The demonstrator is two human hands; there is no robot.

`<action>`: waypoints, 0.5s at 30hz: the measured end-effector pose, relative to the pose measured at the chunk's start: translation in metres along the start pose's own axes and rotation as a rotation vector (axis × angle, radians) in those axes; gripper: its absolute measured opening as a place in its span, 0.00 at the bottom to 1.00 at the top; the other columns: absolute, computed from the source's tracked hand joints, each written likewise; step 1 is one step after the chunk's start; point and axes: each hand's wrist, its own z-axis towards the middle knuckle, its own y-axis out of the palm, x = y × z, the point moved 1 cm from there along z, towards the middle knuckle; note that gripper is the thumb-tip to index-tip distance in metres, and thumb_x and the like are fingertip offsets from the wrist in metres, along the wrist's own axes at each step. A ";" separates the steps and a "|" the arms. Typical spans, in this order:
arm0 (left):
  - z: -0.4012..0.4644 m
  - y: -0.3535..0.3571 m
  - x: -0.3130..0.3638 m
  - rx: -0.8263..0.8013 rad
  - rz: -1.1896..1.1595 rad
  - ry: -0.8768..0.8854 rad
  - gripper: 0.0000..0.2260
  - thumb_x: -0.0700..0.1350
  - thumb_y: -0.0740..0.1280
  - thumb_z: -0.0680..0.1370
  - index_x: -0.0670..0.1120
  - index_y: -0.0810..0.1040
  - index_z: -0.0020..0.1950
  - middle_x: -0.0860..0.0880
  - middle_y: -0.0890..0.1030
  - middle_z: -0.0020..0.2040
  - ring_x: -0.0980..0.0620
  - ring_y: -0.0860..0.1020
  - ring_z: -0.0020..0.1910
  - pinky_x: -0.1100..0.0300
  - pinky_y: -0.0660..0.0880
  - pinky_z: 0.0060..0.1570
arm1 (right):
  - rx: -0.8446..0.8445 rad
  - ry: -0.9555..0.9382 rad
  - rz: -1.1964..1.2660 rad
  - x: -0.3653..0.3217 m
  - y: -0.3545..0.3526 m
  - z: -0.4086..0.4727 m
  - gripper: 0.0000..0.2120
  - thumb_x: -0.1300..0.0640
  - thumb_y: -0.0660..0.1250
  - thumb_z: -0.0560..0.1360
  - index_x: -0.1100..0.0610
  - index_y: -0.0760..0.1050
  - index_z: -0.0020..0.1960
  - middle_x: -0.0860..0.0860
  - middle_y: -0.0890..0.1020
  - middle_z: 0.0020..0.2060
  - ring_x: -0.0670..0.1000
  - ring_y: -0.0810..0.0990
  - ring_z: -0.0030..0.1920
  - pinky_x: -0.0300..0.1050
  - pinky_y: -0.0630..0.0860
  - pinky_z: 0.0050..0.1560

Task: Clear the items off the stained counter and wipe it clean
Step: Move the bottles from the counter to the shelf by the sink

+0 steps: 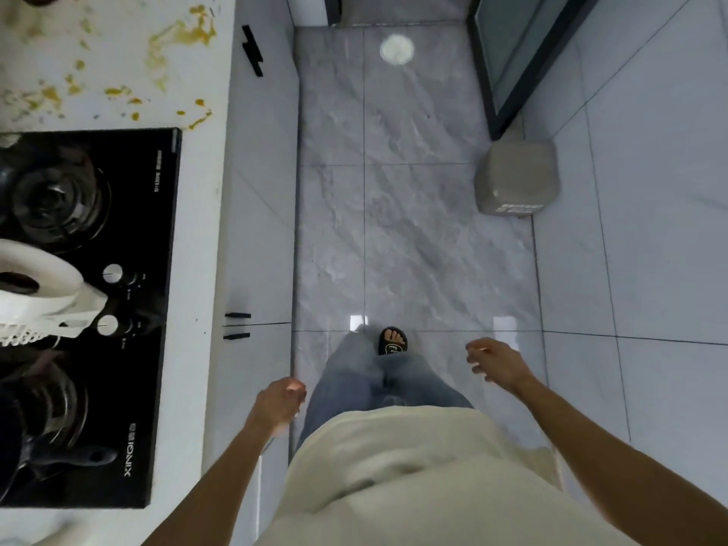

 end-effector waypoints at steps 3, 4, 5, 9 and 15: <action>0.004 -0.005 -0.001 -0.029 0.056 -0.035 0.11 0.45 0.62 0.86 0.44 0.84 0.59 0.42 0.87 0.57 0.45 0.86 0.53 0.55 0.80 0.54 | -0.010 -0.079 0.029 -0.067 -0.022 0.032 0.09 0.54 0.65 0.82 0.54 0.81 0.59 0.53 0.85 0.50 0.51 0.85 0.46 0.40 0.77 0.43; 0.006 -0.007 0.000 -0.040 0.103 -0.041 0.11 0.45 0.62 0.87 0.44 0.83 0.60 0.43 0.86 0.59 0.47 0.85 0.53 0.58 0.78 0.52 | -0.009 -0.110 0.023 -0.088 -0.028 0.041 0.08 0.54 0.65 0.82 0.53 0.81 0.59 0.51 0.85 0.50 0.51 0.85 0.46 0.41 0.78 0.43; 0.008 -0.010 0.001 -0.060 0.166 -0.037 0.12 0.46 0.62 0.87 0.45 0.83 0.62 0.45 0.86 0.61 0.49 0.84 0.55 0.61 0.77 0.53 | -0.007 -0.142 0.017 -0.108 -0.033 0.049 0.08 0.53 0.65 0.82 0.51 0.80 0.58 0.50 0.85 0.49 0.50 0.85 0.47 0.40 0.79 0.43; 0.031 -0.033 0.023 -0.137 0.381 0.019 0.15 0.45 0.61 0.88 0.46 0.79 0.73 0.48 0.80 0.71 0.50 0.80 0.68 0.61 0.74 0.67 | -0.011 -0.205 -0.003 -0.172 -0.052 0.080 0.07 0.52 0.64 0.83 0.48 0.80 0.57 0.47 0.85 0.49 0.47 0.85 0.47 0.36 0.79 0.40; 0.089 -0.102 0.099 -0.121 0.397 0.065 0.11 0.44 0.61 0.87 0.48 0.82 0.62 0.48 0.82 0.68 0.51 0.81 0.65 0.65 0.72 0.55 | -0.027 -0.147 -0.043 -0.217 -0.075 0.115 0.09 0.54 0.63 0.84 0.54 0.79 0.61 0.53 0.85 0.52 0.52 0.85 0.48 0.38 0.77 0.41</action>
